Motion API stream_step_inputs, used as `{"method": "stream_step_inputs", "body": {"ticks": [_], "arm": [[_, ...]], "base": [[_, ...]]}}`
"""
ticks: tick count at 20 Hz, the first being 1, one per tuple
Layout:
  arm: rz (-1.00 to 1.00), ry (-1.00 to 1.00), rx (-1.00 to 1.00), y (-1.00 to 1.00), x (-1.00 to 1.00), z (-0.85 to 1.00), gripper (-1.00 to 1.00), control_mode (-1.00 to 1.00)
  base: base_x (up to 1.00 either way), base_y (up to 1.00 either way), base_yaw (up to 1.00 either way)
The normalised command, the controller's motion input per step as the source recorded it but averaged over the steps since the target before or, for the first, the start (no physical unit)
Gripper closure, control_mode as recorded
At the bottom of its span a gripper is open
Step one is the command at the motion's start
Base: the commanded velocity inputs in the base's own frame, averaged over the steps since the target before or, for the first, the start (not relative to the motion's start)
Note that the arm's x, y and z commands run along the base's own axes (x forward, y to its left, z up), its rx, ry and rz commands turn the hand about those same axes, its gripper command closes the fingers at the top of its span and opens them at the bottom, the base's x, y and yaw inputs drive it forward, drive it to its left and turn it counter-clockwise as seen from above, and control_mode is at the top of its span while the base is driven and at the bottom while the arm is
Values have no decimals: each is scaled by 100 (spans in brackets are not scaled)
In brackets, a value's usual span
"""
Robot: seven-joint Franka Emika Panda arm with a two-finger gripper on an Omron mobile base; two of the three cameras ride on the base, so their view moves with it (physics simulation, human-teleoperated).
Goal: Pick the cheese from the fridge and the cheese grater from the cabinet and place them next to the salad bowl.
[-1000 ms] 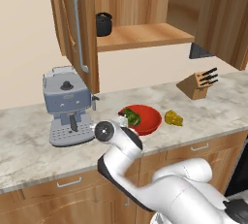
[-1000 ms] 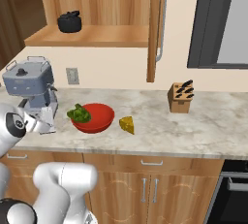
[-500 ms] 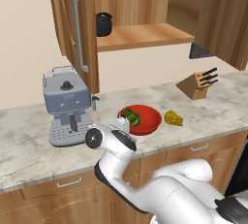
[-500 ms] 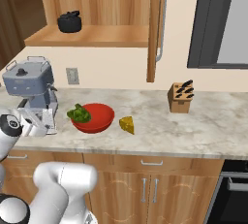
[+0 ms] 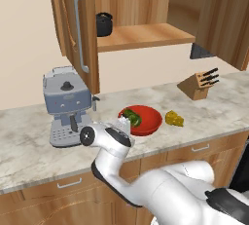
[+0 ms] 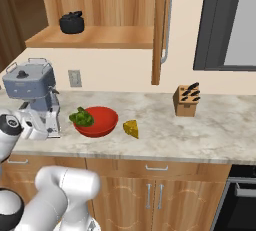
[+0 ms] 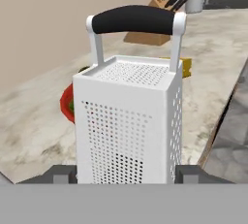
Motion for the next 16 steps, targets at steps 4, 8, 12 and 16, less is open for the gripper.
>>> {"method": "stream_step_inputs", "body": {"ticks": [4, 8, 12, 16], "arm": [[-3, 0, 0, -1, 19, -1, 100, -100], [-1, 0, 0, 0, 5, -21, 100, -100], [0, 0, 0, -1, 8, -48, 100, -100], [-1, 0, 0, -7, 18, -46, 100, -100]], "base": [[0, 0, 0], [0, 0, 0], [0, 0, 0], [0, 0, 0]]}}
